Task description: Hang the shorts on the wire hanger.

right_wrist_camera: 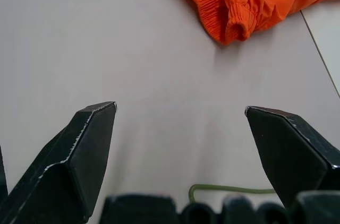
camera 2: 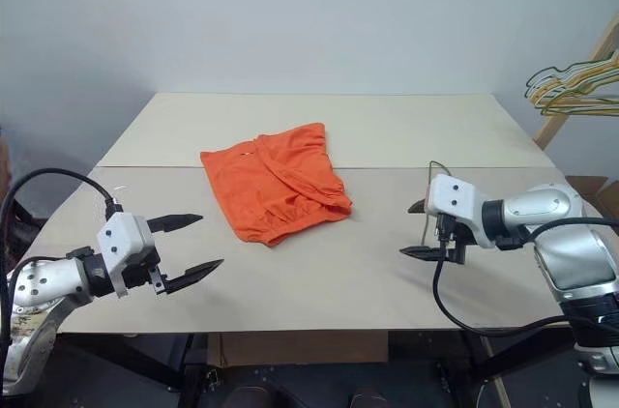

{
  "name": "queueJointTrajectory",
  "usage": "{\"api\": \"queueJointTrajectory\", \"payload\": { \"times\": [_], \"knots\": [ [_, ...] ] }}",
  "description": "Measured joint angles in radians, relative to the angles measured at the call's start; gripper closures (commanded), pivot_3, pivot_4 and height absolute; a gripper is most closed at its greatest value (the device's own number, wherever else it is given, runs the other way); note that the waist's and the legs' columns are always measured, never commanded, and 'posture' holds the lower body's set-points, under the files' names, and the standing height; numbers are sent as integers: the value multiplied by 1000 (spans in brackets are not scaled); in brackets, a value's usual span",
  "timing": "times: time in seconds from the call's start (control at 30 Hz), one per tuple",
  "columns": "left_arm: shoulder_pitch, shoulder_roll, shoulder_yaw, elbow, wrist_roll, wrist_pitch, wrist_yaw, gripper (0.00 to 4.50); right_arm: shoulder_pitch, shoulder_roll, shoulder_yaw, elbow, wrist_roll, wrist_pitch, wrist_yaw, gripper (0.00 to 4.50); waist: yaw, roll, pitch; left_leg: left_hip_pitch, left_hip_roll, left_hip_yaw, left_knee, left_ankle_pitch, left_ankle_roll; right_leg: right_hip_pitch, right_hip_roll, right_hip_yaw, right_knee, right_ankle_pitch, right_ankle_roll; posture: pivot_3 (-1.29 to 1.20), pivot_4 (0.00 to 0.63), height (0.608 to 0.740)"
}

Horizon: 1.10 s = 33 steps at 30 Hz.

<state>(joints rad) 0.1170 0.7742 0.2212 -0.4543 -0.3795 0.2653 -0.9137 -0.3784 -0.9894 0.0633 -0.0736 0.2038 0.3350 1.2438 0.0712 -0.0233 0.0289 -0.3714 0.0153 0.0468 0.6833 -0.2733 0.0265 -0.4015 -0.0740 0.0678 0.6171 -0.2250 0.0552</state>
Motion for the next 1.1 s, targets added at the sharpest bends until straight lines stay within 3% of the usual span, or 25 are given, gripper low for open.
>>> {"api": "queueJointTrajectory", "payload": {
  "times": [0.7,1.0,1.1],
  "knots": [
    [-7,2,-3,-2,-4,1,30,0,-10,5,6,-18,-7,18,-3,19,-2,0,0,0,0,0,0,0,0,0,0,0,0,0,0,135,0,740],
    [11,31,-31,13,43,-1,4,0,-37,111,82,-209,-10,184,-120,19,-10,0,0,0,1,0,0,0,0,-2,1,0,2,-1,-1,83,0,740],
    [13,54,-39,43,69,-2,-7,0,-53,222,142,-285,-23,261,-210,19,-18,0,0,0,1,0,0,0,-1,-3,1,0,6,-2,-2,71,0,740]
  ]
}}
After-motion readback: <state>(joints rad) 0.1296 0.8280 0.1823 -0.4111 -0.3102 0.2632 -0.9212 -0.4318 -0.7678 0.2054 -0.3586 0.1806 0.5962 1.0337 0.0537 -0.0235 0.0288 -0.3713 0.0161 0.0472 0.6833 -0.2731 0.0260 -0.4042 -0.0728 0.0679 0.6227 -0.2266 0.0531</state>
